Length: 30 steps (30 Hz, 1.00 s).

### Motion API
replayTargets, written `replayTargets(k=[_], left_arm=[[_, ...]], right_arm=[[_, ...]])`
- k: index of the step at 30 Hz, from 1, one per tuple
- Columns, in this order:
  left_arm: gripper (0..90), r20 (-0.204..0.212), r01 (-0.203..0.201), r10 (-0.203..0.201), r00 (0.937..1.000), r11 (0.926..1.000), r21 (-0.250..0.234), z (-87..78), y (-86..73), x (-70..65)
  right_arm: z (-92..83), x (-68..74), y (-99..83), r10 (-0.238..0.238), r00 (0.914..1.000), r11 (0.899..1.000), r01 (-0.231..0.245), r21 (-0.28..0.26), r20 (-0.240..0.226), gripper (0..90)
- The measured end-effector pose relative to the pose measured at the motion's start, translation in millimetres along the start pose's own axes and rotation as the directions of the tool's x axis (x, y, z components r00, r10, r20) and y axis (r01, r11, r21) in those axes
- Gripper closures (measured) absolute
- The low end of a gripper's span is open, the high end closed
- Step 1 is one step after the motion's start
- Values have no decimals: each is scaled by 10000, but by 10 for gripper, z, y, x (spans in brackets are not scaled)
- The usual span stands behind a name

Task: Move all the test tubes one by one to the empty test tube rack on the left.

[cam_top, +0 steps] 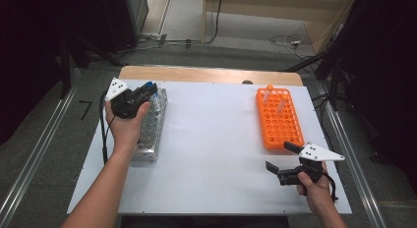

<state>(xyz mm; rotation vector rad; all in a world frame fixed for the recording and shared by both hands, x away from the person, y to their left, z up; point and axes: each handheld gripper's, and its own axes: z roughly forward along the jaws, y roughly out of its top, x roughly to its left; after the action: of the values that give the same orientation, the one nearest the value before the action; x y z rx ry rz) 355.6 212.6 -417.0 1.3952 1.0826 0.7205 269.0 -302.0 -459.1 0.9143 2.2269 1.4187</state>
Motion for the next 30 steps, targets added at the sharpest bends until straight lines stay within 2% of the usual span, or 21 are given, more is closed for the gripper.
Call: replayTargets(k=[6,10,15,21,26,30], left_arm=[[764,-498,-376,383,9980,9992,157,64,-45,-18],[764,-689,-511,546,9961,9974,513,63,-61,-23],[764,-1022,-464,574,9931,9931,1073,38,-73,-47],[763,-1176,-682,905,9889,9810,1814,37,-104,-84],[762,-1103,-544,832,9904,9686,2426,64,-139,-91],[759,-1071,-277,602,9924,9590,2819,88,-165,-80]], right_arm=[[-16,-28,-5,84,9999,9999,-82,-135,133,0],[-11,-25,-7,19,9999,9999,-17,-121,110,0],[-7,-34,-10,41,9999,9999,-40,-107,111,0],[-10,-37,-11,46,9999,10000,-45,-75,155,0],[-5,-37,-10,46,9999,10000,-45,-79,156,0],[-4,-40,-12,34,9998,10000,-33,-64,196,0]])
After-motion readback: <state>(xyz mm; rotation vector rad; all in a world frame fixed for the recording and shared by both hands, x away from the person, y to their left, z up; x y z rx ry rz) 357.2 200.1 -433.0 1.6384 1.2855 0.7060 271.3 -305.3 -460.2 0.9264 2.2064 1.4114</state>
